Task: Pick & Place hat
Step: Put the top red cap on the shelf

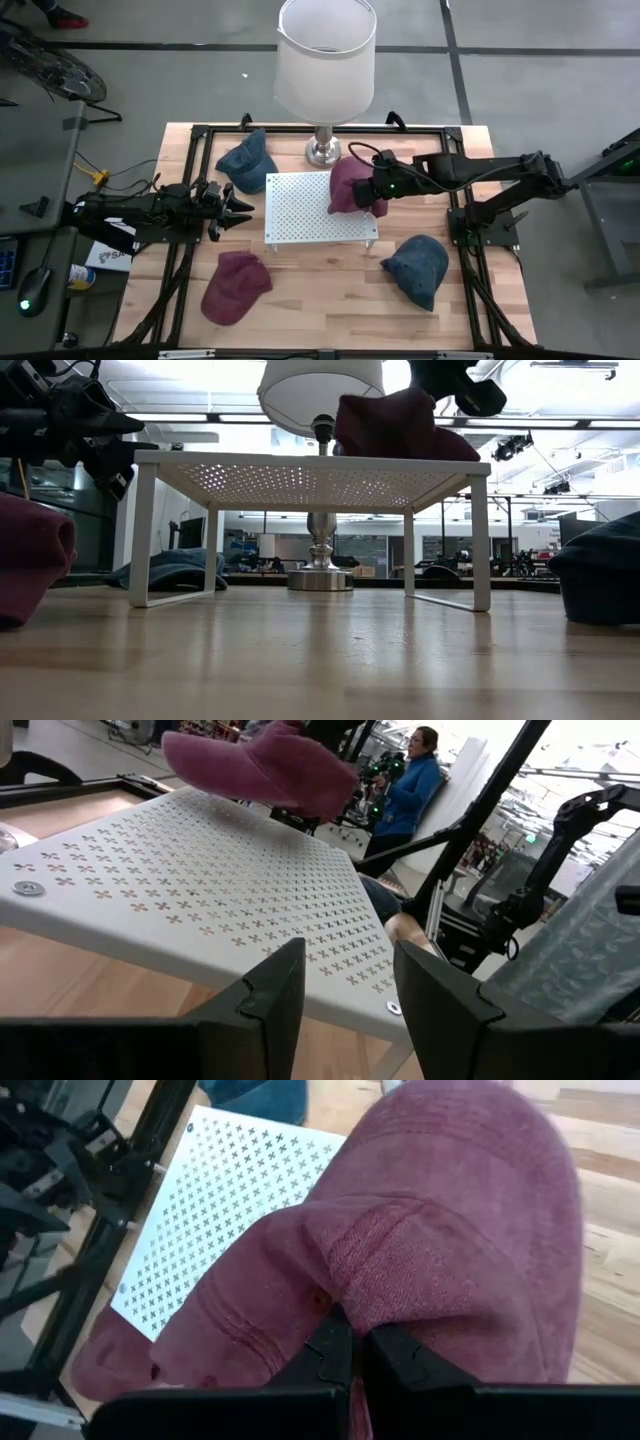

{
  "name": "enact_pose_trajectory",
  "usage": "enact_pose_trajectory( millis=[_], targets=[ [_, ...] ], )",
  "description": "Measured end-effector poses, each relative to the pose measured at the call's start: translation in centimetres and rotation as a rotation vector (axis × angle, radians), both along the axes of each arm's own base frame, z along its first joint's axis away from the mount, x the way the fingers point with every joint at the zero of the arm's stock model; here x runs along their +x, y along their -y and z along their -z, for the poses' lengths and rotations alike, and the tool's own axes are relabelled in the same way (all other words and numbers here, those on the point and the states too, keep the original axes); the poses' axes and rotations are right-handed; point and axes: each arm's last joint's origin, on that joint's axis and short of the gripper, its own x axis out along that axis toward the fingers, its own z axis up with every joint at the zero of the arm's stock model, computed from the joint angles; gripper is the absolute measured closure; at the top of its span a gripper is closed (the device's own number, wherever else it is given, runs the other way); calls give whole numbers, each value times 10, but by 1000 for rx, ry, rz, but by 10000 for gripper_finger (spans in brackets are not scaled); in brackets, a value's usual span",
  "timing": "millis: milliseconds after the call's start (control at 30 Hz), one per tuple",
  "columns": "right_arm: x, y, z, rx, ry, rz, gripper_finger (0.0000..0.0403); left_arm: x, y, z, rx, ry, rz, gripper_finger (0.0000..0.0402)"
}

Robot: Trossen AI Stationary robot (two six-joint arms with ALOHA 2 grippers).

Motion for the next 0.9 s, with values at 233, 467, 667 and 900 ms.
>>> enact_pose_trajectory(
  millis=[233,467,667,900],
  targets=[
    [-1,-11,0,25,10,12,403,0,0,0,0,0,0,247],
    [-1,-25,-1,53,27,-17,403,0,0,0,0,0,0,247],
    [3,-30,2,53,16,-51,403,0,0,0,0,0,0,247],
    [10,-31,3,14,31,-124,403,0,0,0,0,0,0,247]
  ],
)
